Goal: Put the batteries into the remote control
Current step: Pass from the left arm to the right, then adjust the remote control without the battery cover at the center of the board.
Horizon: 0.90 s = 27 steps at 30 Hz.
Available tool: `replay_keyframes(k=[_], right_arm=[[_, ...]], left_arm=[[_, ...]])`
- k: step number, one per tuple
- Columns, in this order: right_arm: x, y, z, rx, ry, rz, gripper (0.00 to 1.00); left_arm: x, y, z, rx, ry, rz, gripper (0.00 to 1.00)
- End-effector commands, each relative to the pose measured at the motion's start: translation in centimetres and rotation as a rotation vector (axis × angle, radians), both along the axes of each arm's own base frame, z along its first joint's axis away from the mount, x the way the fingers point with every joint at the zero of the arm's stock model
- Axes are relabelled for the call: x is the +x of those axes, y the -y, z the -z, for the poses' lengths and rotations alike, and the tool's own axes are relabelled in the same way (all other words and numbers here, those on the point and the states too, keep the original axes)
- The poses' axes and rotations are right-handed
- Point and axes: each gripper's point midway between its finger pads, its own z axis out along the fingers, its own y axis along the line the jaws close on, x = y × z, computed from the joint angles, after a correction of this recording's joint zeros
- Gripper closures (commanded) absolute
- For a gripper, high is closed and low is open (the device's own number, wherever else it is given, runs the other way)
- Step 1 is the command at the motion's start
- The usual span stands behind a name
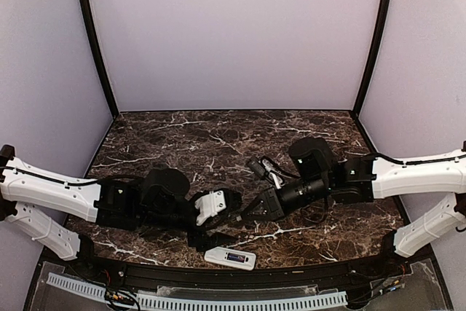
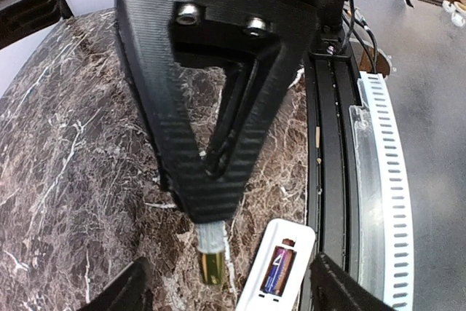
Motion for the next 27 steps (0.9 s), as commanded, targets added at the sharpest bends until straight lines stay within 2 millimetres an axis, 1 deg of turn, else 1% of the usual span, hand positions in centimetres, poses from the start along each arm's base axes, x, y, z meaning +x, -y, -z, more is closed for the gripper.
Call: replay_keyframes(k=[1,2,3,4,5,6,9,14,17,21,23,27], right_arm=[[1.0,2.4,1.6,-0.059,-0.051,0.065,1.0],[1.4,3.0,2.0,-0.064,-0.059,0.083,1.0],[1.6,3.6,2.2,-0.068,-0.067,0.101,1.0],[1.8,4.1,2.5,-0.071,-0.071,0.112,1.0],[2.0,4.5,2.8,-0.076,-0.075,0.122,1.0],[2.0,4.8,3.0,-0.078,-0.077,0.127,1.0],[1.8,5.1,3.5,-0.085,-0.082,0.121,1.0],[1.4,5.6,4.7,-0.106,-0.106,0.121,1.0],[1.1,5.8,5.6,-0.109,-0.124,0.122,1.0],[0.9,5.8,6.2,-0.116,-0.135,0.11,1.0],[0.8,5.7,6.3,-0.117,-0.135,0.102,1.0],[0.8,5.6,6.2,-0.114,-0.14,0.095,1.0]], left_arm=[[-0.8,-1.2,2.4,0.118,0.016,0.078,0.22],[-1.4,-1.8,3.9,0.183,-0.007,0.113,0.21],[-1.7,-2.0,4.3,0.213,0.007,0.146,0.2],[-2.3,-2.8,6.2,0.295,-0.022,0.175,0.19],[-2.4,-2.9,7.1,0.344,-0.019,0.201,0.19],[-2.6,-3.7,8.1,0.401,-0.031,0.215,0.18],[-2.5,-4.1,9.9,0.481,-0.01,0.255,0.16],[-2.1,-4.4,11.6,0.513,-0.016,0.273,0.14],[-1.8,-4.7,13.1,0.55,-0.02,0.267,0.14],[-1.4,-4.8,14.6,0.576,-0.026,0.248,0.17],[-1.6,-4.8,15.0,0.583,-0.042,0.251,0.2],[-2.0,-4.7,15.4,0.595,-0.063,0.273,0.32]])
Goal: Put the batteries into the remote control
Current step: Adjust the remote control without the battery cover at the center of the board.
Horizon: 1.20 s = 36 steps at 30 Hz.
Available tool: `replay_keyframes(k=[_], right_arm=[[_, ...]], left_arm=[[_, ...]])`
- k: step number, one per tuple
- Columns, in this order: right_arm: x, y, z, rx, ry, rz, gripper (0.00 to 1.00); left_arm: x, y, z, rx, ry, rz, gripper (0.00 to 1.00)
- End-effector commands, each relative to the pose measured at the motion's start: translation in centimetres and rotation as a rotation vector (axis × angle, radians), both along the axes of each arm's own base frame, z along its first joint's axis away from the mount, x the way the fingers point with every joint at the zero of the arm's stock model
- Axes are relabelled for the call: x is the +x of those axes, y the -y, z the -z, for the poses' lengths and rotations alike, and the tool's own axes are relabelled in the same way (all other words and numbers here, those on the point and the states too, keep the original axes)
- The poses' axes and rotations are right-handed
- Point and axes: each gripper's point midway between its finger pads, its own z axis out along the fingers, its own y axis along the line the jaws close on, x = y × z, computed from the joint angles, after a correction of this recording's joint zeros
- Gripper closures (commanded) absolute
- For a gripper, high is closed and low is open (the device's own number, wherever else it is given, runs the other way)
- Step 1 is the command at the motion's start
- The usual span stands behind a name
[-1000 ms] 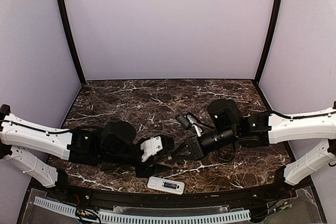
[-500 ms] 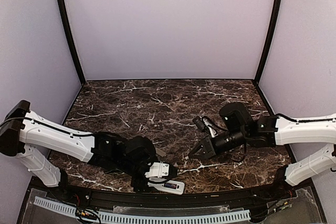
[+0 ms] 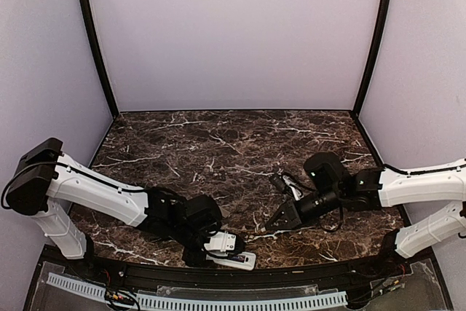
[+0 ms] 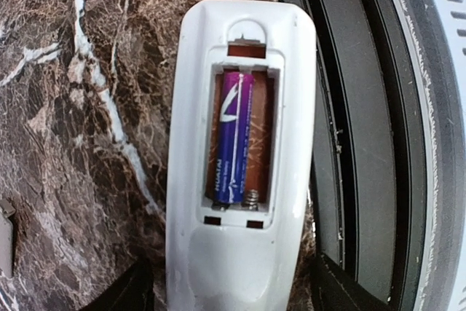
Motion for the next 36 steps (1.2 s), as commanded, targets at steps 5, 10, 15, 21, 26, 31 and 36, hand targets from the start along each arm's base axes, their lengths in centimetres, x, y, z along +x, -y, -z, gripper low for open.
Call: replay_keyframes(k=[5,10,15,21,26,31,36], right_arm=[[-0.2,-0.4,0.2,0.03,-0.03,-0.002,1.0],[-0.8,0.0,1.0,0.013,-0.054,0.001,1.0],[-0.8,0.0,1.5,0.0,-0.063,0.005,1.0],[-0.5,-0.1,1.5,0.0,-0.045,0.017,1.0],[-0.4,-0.4,2.0,-0.006,-0.054,0.006,1.0],[0.1,-1.1,2.6,-0.015,-0.054,-0.007,1.0],[0.1,-1.9,3.7,-0.005,-0.09,-0.026,1.0]], left_arm=[[-0.7,-0.5,0.7,0.038,-0.038,0.034,0.46],[-0.8,-0.2,0.7,0.034,-0.046,0.034,0.57],[-0.8,1.2,0.2,0.01,-0.085,-0.002,0.7],[0.1,2.5,0.2,0.001,-0.119,-0.144,0.96],[1.5,3.3,0.4,0.002,-0.098,-0.261,1.0],[3.0,3.8,0.4,-0.003,-0.055,-0.359,1.0],[2.7,3.8,0.8,-0.007,-0.058,-0.369,1.0]])
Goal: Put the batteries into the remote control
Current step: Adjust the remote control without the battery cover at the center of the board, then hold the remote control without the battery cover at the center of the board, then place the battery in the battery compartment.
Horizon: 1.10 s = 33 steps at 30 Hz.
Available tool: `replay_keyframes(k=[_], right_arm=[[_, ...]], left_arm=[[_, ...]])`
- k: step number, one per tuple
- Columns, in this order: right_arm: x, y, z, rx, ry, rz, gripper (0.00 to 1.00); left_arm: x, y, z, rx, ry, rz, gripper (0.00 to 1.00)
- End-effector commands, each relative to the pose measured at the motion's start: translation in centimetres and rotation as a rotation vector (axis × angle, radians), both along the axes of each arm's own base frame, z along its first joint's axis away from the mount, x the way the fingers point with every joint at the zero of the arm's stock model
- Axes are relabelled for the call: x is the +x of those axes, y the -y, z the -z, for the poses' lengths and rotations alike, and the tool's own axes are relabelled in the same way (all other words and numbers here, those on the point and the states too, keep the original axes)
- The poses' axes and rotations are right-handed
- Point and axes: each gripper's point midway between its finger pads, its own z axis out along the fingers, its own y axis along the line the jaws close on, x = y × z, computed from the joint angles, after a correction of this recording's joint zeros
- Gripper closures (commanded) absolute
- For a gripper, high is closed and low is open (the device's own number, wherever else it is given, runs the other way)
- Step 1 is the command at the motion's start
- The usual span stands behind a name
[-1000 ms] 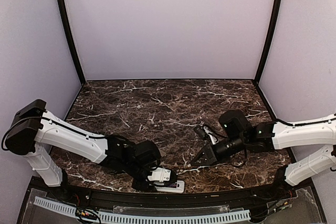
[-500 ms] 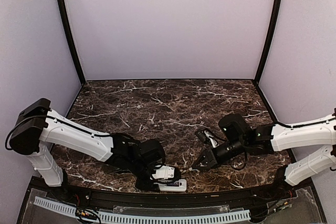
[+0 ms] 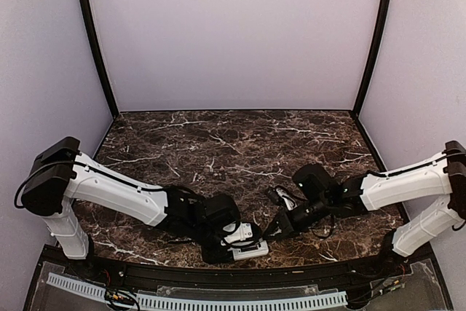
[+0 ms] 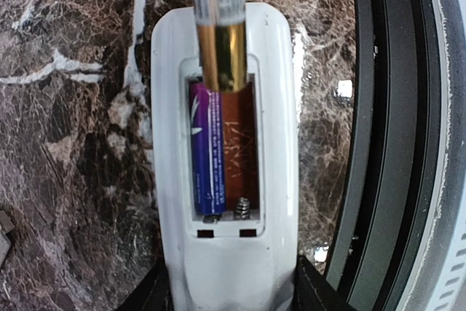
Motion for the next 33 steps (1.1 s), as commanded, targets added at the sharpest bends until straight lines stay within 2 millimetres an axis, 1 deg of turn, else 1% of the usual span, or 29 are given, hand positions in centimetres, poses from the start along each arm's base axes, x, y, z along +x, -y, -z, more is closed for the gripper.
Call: replay_keyframes(k=[1,13,19,28,33], right_arm=[[0.4,-1.8,-0.7,0.069,0.006,-0.03,1.0],[-0.1,-2.0,1.4,0.004,-0.034,-0.039,1.0],[-0.5,-1.8,2.9,-0.075,-0.048,-0.042,1.0],[-1.3,-3.2,3.6,-0.099,-0.054,-0.082,1.0],[-1.3,-3.0,3.7,-0.116,-0.054,-0.079,0.99]], left_arm=[[1.3,0.1,1.0,0.009,0.044,-0.078,1.0],[1.0,0.2,1.5,0.017,0.036,-0.087,1.0],[1.0,0.0,1.8,0.027,0.032,-0.089,1.0],[0.9,0.1,1.9,0.023,0.031,-0.091,1.0],[0.9,-0.1,2.0,0.03,0.031,-0.086,1.0]])
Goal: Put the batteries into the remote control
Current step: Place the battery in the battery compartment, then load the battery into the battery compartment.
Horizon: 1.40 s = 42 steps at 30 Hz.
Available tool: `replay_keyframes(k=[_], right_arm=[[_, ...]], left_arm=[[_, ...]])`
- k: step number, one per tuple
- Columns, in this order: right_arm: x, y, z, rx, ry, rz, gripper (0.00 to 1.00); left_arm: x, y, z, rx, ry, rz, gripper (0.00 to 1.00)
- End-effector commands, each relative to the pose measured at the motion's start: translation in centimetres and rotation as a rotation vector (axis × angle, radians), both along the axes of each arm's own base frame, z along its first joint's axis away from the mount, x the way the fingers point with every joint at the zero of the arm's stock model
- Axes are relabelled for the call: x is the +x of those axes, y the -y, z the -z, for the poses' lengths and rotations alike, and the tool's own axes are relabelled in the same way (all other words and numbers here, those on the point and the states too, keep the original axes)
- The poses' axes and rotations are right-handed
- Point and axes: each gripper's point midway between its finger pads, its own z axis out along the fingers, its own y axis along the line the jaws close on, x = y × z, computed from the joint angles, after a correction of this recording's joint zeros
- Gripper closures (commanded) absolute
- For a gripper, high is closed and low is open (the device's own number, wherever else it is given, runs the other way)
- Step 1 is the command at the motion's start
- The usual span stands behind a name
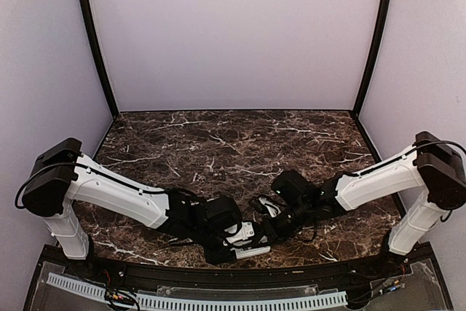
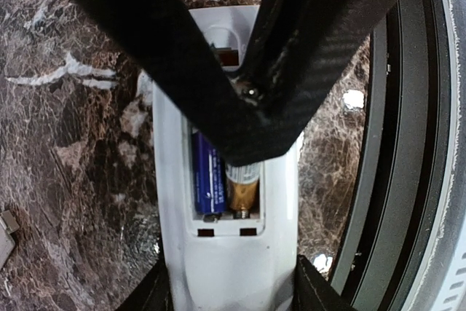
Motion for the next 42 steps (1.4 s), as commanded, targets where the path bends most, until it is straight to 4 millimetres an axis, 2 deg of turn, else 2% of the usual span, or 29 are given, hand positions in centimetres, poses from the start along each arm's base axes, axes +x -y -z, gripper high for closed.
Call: replay_keyframes(k=[1,5,8,12,17,19,21,25,26,31,38,42], right_arm=[[-0.3,0.1,0.6,-0.04,0.01,-0.006,0.96],[0.1,0.4,0.2,-0.066,0.033,0.002,0.79],[0.6,0.5,-0.6,-0.083,0.07,0.007,0.73],[1.1,0.6,-1.2,-0.101,0.102,0.0,0.69],[1.5,1.1,-1.7,-0.137,0.128,0.001,0.68],[1.7,1.3,-2.1,-0.143,0.136,0.013,0.68],[1.6,1.5,-2.3,-0.146,0.132,0.025,0.69],[1.5,2.0,-2.3,-0.158,0.115,0.049,0.72],[1.5,2.2,-2.2,-0.161,0.112,0.058,0.72],[1.7,2.7,-2.4,-0.159,0.11,0.08,0.72],[1.6,2.8,-2.6,-0.164,0.109,0.07,0.71],[1.6,2.9,-2.7,-0.163,0.106,0.078,0.71]], left_arm=[[0.6,-0.7,1.9,0.045,0.01,-0.029,1.0],[0.6,-0.9,2.1,0.052,0.01,-0.024,1.0],[0.5,-1.1,2.2,0.056,0.012,-0.019,1.0],[0.5,-1.2,2.3,0.061,0.014,-0.011,1.0],[0.4,-1.2,2.3,0.061,0.01,-0.011,1.0],[0.3,-1.2,2.4,0.057,0.001,-0.01,0.97],[0.1,-1.1,2.4,0.053,-0.009,-0.011,0.89],[-0.1,-1.1,2.4,0.046,-0.025,-0.014,0.65],[-0.2,-1.2,2.4,0.044,-0.027,-0.016,0.62],[0.0,-0.9,1.3,-0.01,-0.01,-0.029,0.39],[0.1,-1.6,0.2,-0.056,0.015,-0.035,0.23],[-0.3,-2.5,0.6,-0.046,0.005,-0.033,0.21]])
